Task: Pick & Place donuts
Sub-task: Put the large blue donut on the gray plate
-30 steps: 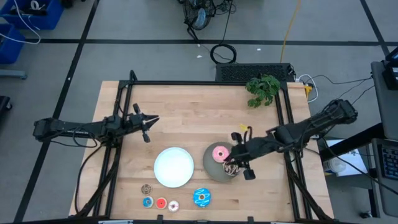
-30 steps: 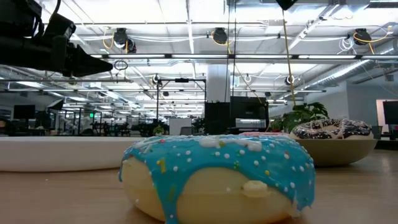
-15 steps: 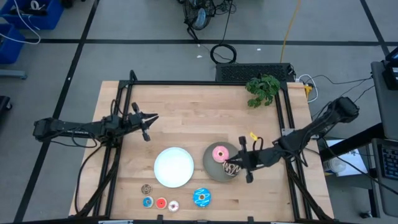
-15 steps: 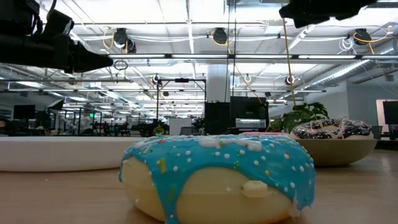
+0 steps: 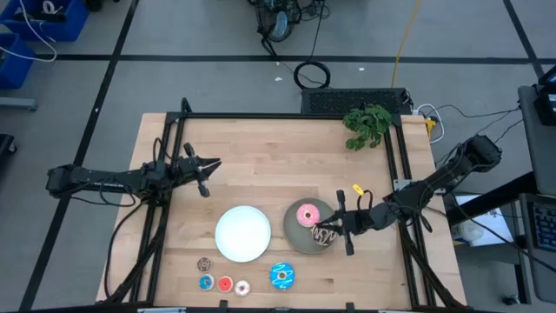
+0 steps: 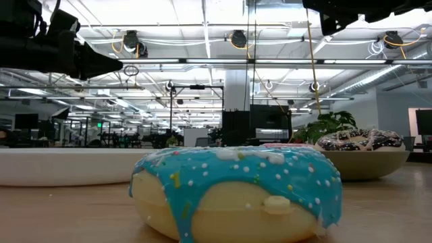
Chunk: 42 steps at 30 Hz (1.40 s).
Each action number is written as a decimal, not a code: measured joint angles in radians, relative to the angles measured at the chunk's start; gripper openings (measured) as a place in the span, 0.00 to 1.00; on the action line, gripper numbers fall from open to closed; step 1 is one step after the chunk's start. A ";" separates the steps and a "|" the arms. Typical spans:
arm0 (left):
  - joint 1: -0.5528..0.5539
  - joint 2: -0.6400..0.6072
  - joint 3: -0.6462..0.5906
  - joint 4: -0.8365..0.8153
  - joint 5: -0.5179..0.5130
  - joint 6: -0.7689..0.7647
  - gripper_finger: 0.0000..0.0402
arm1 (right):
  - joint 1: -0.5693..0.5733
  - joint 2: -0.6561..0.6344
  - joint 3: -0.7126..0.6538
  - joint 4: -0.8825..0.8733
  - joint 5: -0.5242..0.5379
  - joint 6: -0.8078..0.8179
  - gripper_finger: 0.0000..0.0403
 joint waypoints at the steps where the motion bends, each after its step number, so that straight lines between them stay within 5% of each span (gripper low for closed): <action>1: 0.000 0.000 0.000 0.000 0.000 -0.002 0.13 | 0.000 0.002 0.000 0.000 0.003 0.007 0.00; 33: 0.000 0.000 0.000 0.039 0.000 -0.003 0.13 | -0.006 0.121 0.000 0.166 0.032 -0.047 0.00; 42: 0.000 0.000 0.000 0.039 -0.001 -0.012 0.13 | -0.041 0.178 0.195 -0.063 -0.029 0.021 0.00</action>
